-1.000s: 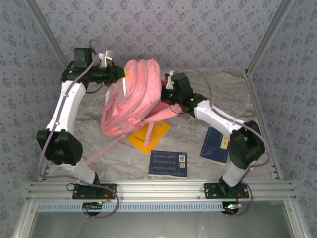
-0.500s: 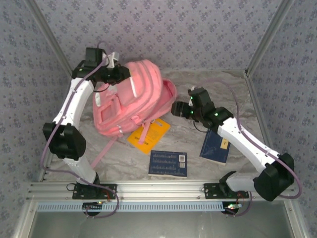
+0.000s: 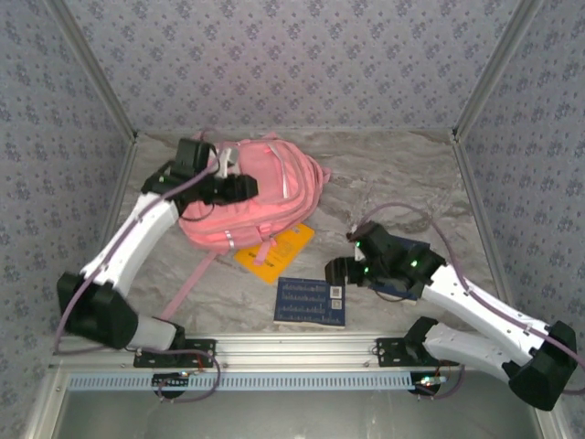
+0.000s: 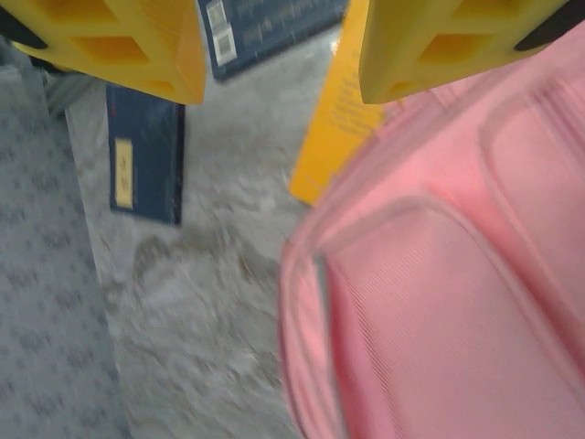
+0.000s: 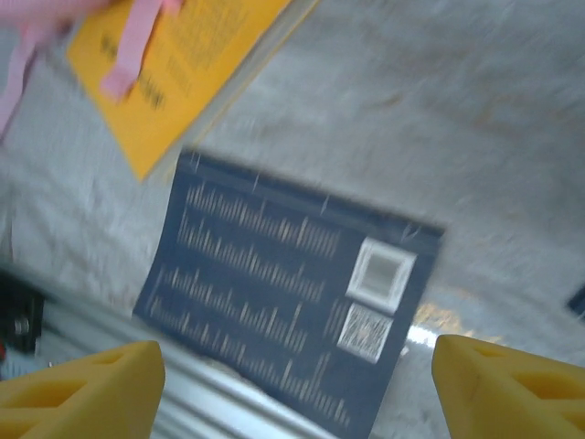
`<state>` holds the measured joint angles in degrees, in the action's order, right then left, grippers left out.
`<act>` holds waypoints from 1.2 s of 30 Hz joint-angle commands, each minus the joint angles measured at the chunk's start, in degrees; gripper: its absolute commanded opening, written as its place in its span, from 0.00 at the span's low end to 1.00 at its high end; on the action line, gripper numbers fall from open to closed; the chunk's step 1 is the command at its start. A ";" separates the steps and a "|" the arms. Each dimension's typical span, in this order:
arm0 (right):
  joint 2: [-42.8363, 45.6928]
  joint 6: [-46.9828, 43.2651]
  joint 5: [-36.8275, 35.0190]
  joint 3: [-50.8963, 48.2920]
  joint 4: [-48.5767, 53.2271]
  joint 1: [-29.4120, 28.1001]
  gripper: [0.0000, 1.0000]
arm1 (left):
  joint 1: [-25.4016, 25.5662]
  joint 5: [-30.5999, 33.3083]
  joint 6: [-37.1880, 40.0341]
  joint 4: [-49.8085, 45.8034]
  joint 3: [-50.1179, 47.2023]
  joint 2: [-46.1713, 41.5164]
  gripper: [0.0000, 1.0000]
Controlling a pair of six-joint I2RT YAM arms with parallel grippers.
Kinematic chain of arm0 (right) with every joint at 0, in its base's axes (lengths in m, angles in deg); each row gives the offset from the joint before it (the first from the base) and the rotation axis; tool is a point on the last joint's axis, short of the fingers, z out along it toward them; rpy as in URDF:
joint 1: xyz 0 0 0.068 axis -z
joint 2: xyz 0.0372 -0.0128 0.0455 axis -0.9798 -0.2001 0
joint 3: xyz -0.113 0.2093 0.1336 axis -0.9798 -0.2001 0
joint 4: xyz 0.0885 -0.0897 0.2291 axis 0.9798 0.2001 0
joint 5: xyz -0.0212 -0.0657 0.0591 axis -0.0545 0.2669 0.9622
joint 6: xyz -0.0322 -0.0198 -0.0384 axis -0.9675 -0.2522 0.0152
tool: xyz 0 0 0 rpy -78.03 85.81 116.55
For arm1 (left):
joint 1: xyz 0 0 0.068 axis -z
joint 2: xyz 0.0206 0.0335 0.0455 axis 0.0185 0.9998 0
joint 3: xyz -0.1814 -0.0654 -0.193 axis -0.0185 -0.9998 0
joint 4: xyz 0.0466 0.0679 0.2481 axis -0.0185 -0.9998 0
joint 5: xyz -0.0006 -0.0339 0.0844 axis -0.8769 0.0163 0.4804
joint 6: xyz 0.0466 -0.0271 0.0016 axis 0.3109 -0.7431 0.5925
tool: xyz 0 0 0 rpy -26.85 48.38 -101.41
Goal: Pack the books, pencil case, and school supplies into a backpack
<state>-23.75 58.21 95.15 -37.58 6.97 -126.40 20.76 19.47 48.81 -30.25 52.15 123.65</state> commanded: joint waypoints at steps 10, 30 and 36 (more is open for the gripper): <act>-17.91 5.14 -2.54 -1.60 -10.32 -23.58 0.46 | 6.62 4.07 -2.65 7.17 -20.36 -8.98 0.49; -27.44 9.06 -21.19 -1.96 -0.03 -19.18 0.23 | 15.64 9.51 -4.09 12.38 -20.96 0.23 0.50; -17.88 6.50 -26.00 -4.21 -0.15 -7.03 0.26 | 20.46 11.03 -6.12 15.70 -19.28 7.50 0.51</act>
<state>-46.39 65.46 74.47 -40.34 4.04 -137.61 39.67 29.13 44.20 -17.40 30.81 129.03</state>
